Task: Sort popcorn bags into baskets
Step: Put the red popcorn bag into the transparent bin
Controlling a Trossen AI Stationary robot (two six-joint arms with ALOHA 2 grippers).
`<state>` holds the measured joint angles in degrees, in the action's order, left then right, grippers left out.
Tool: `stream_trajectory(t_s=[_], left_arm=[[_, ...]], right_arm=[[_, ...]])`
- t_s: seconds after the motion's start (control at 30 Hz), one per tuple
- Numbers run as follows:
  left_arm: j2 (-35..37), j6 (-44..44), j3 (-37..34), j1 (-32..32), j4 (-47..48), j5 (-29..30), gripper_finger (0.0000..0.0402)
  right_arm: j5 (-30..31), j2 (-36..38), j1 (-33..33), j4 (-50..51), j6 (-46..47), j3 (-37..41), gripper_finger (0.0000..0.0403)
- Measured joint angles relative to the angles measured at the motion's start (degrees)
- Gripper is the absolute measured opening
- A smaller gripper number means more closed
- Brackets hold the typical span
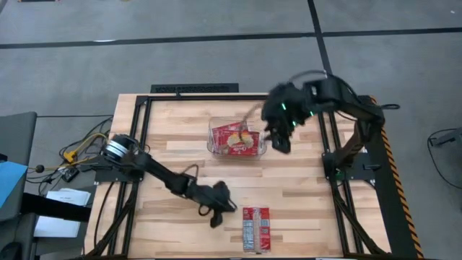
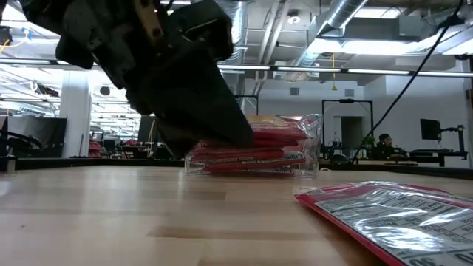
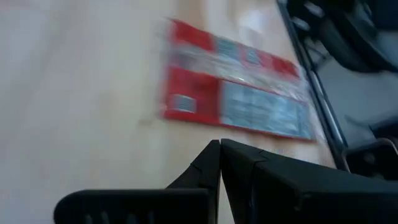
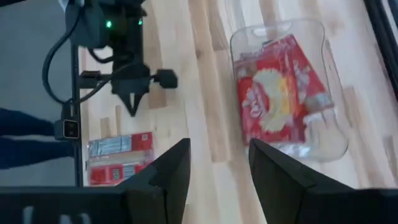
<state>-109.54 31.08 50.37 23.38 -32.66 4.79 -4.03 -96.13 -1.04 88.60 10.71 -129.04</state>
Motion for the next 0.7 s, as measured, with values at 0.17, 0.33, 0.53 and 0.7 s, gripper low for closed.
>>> stream_trajectory(t_s=[0.17,0.33,0.53,0.7], left_arm=[[-4.83,-3.45,6.21,2.73,0.04,-0.77,0.0000],[-5.05,-6.94,7.80,3.69,0.07,2.87,0.0000],[-7.14,-7.45,7.84,3.37,0.11,4.91,0.0000],[-10.76,-6.79,10.87,3.54,-0.27,4.71,0.0000]], right_arm=[[15.69,2.08,15.74,1.07,16.43,0.74,0.0177],[29.00,2.24,30.83,1.39,35.59,8.74,0.0180],[36.19,2.11,44.31,-10.74,65.10,27.60,0.0197],[36.98,2.09,49.54,-31.75,80.67,42.11,0.0215]])
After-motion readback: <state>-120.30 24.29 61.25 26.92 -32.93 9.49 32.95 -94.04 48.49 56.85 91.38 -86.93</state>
